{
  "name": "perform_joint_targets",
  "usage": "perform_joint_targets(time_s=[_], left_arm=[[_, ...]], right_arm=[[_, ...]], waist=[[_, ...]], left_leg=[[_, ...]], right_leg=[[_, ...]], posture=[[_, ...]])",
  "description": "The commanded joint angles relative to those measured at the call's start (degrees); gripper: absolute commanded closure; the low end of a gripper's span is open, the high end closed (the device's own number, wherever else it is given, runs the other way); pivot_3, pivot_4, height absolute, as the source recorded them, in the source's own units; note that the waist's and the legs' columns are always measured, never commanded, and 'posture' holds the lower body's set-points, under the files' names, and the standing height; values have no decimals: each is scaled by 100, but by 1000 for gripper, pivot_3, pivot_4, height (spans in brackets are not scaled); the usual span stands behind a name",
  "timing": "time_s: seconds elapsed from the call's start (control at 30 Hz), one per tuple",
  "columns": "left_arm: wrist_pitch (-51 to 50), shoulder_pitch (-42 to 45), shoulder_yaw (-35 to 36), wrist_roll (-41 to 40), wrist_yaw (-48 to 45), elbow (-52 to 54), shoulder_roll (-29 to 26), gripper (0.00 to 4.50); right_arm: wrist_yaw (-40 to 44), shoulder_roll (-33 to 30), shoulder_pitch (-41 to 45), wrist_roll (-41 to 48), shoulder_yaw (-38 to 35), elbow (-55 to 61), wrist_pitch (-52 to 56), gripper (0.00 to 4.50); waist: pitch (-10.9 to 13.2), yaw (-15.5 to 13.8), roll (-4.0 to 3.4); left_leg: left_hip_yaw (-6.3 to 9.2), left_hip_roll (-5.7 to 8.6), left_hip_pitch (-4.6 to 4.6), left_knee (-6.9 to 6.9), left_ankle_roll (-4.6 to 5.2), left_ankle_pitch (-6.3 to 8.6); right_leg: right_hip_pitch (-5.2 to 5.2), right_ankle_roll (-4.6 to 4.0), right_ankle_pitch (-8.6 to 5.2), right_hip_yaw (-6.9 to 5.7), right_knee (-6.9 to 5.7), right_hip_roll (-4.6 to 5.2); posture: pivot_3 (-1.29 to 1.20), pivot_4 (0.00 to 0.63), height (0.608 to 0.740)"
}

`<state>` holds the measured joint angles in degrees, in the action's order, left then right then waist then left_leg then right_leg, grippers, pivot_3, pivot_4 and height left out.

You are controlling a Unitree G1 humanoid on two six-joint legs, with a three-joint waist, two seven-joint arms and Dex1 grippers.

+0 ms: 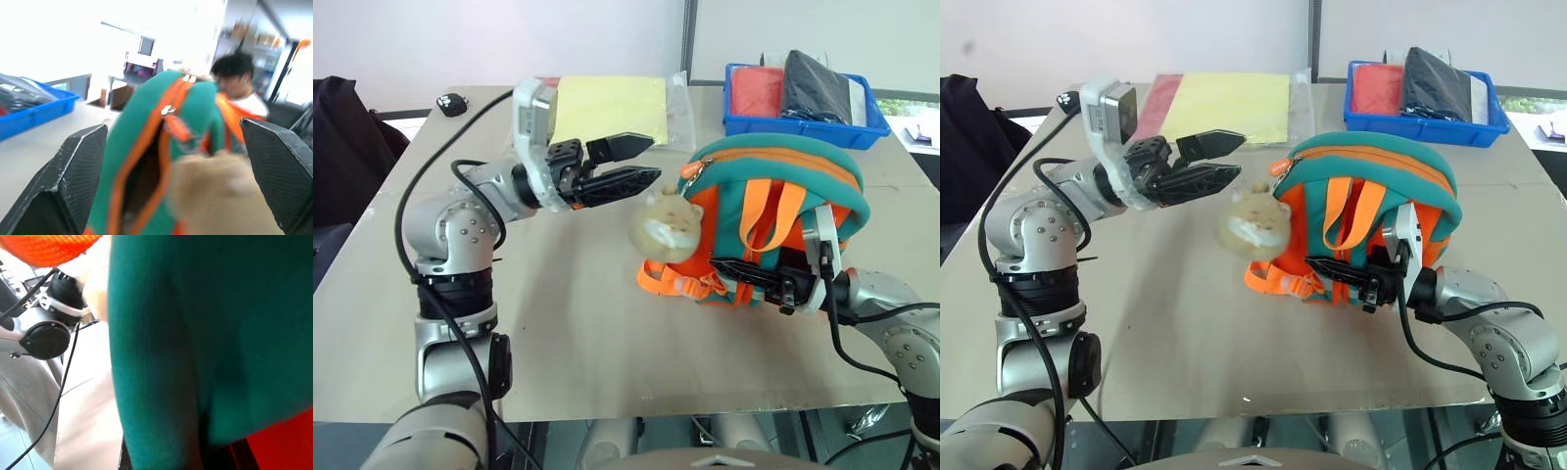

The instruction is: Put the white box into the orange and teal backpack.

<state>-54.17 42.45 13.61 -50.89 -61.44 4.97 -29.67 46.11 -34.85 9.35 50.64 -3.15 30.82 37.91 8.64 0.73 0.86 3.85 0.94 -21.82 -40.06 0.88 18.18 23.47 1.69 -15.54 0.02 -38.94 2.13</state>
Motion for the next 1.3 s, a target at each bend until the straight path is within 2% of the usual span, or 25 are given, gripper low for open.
perform_joint_targets(time_s=[0.03, 0.13, 0.27, 0.4, 0.53, 0.67, 0.87, 0.9, 0.93, 1.0, 1.13, 1.2, 1.23, 1.3], left_arm=[[-997, -108, 473, -1061, 1169, 303, 229, 32], [-1168, -354, 425, -1434, 1582, 714, 384, 32], [-604, -895, -419, -507, 1553, 1249, 97, 32], [483, -846, -595, 383, 1654, 853, 115, 32], [1476, -803, -691, 868, 1162, 905, 11, 32], [2182, -1120, -1309, 1715, 587, 865, -521, 32], [2131, -1249, -1524, 1819, 372, 760, -644, 32], [2205, -1219, -1534, 1931, 459, 641, -599, 436], [2260, -1187, -1493, 1926, 485, 557, -528, 551], [2179, -1084, -1260, 1663, 620, 511, -307, 1212], [1928, -1105, -942, 1305, 702, 622, -234, 3240], [1803, -1222, -889, 1270, 649, 731, -416, 3914], [1762, -1319, -899, 1276, 526, 823, -579, 4174], [1670, -1553, -863, 1361, 331, 886, -1021, 4385]], right_arm=[[57, 5, 35, -38, 12, 68, -85, 4500], [70, 9, 24, -61, 21, 74, -93, 4500], [31, 31, 24, -75, 4, 86, -103, 4500], [8, 32, -17, -89, 7, 126, -103, 4500], [-7, 42, -19, -76, 21, 136, -105, 4500], [-34, 107, 25, -79, 66, 116, -118, 4500], [-32, 138, 35, -113, 86, 118, -126, 4500], [-37, 139, 32, -112, 78, 120, -127, 4500], [-41, 139, 26, -113, 73, 124, -128, 4500], [-57, 143, 15, -127, 78, 135, -131, 4500], [-73, 146, -5, -125, 72, 152, -130, 4500], [-85, 143, -20, -122, 66, 169, -126, 4500], [-92, 142, -27, -118, 60, 174, -122, 4500], [-90, 136, -43, -109, 54, 180, -120, 4500]], waist=[[0, 3, 0], [0, 3, 0], [-1, 4, -2], [-2, -42, -3], [-2, -38, -3], [-2, 2, -4], [-2, -9, -4], [-1, -9, -4], [-2, -9, -4], [-2, -11, -4], [-1, -4, -3], [-1, 13, -3], [-1, 19, -3], [-1, 34, -3]], left_leg=[[2, 0, 0, 0, 0, 0], [3, 0, 2, 0, 0, 0], [-3, 0, 7, 1, -2, -1], [-2, 2, 8, 1, -2, 0], [-5, 3, 7, 1, -2, -1], [-9, 3, 8, 7, -2, 0], [-11, 3, 9, 16, -1, 0], [-11, 3, 9, 16, -1, 0], [-11, 3, 9, 17, 0, 0], [-11, 3, 11, 17, 0, 0], [-9, 3, 8, 15, 0, 0], [-10, 2, 9, 16, 0, 0], [-10, 2, 9, 16, 0, 0], [-10, 1, 11, 20, 0, 0]], right_leg=[[0, 0, 0, -1, 0, 0], [0, 0, 1, 0, -4, 0], [0, 0, 1, 13, -2, -1], [-2, -2, 4, 10, -1, -1], [-2, -2, 12, 12, 1, -2], [-1, -2, 11, 19, 8, -3], [2, -1, 11, 21, 10, -3], [2, -1, 11, 21, 9, -3], [3, -1, 11, 21, 9, -3], [2, -1, 11, 21, 8, -4], [2, -1, 12, 19, 8, -4], [3, -1, 12, 21, 8, -5], [4, -1, 12, 21, 8, -5], [7, -1, 12, 27, 8, -7]], posture=[[0, 150, 740], [0, 150, 740], [0, 150, 740], [0, 150, 740], [0, 150, 740], [0, 150, 740], [0, 150, 740], [0, 150, 740], [0, 150, 740], [0, 150, 740], [0, 150, 740], [0, 150, 740], [0, 150, 740], [0, 150, 740]])
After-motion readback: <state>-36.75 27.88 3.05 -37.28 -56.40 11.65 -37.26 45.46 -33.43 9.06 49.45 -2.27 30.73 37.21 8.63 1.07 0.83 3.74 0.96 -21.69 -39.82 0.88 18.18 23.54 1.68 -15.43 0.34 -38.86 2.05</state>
